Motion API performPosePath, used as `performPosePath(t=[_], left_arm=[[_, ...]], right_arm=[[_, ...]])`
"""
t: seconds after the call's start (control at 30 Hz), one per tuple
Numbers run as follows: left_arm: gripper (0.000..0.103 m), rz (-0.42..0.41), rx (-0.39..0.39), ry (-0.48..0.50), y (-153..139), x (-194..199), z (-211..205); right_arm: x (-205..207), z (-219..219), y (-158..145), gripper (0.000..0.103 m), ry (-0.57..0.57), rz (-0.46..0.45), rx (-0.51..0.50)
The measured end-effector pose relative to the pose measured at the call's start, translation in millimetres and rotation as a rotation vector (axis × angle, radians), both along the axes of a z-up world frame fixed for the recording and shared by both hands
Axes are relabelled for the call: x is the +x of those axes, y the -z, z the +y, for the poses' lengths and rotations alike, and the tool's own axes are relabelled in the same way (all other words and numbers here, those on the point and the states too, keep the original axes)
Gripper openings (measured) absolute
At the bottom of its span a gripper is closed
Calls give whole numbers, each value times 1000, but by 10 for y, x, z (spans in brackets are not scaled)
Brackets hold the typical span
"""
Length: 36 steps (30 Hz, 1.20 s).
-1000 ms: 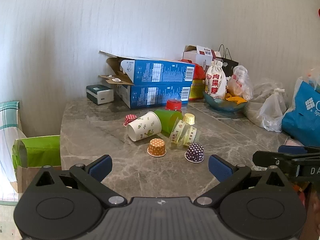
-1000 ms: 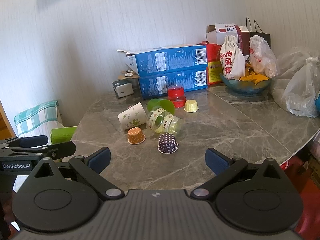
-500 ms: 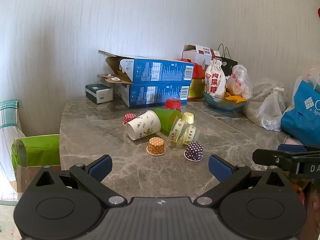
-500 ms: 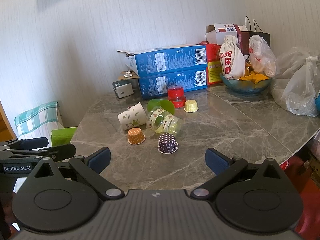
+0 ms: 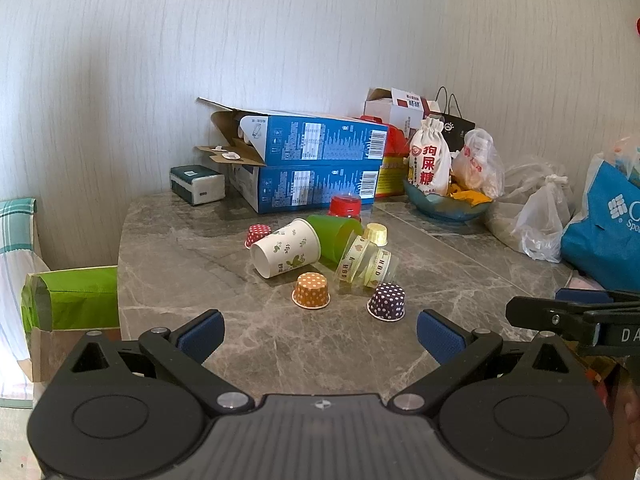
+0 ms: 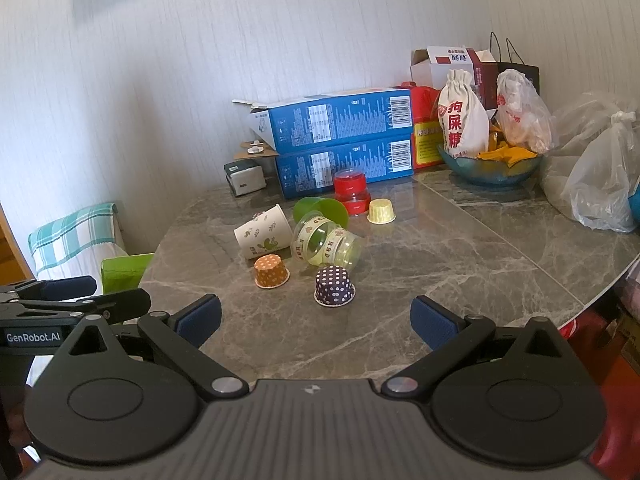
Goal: Flip cup upright
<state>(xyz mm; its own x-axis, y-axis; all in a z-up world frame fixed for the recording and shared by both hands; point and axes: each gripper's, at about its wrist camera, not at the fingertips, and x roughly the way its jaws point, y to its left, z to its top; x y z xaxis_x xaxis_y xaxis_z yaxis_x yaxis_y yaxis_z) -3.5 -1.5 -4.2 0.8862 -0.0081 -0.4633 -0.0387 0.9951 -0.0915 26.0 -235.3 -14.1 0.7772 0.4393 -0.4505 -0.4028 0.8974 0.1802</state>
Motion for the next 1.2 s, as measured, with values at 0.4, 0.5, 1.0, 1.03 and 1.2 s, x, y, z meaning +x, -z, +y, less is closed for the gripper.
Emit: performPosePath(t=[0.4,0.5,1.0,1.03,1.2], left_arm=[[103,1,0,-2,1,0,6],[103,2,0,-4,0,-7,13],[103,11,2,-14,19,48,31],[103,13,4,-16,23,77,29],[103,20,52,-18,40,279,49]], right_arm=[[-6,-1,5,102,2,2,1],[-5,4,2,102,2,1,0],[51,-8,69,102,-12,12,1],[70,-8,86,102,-15,16,3],[177,-14,159,102,-21,36,5]])
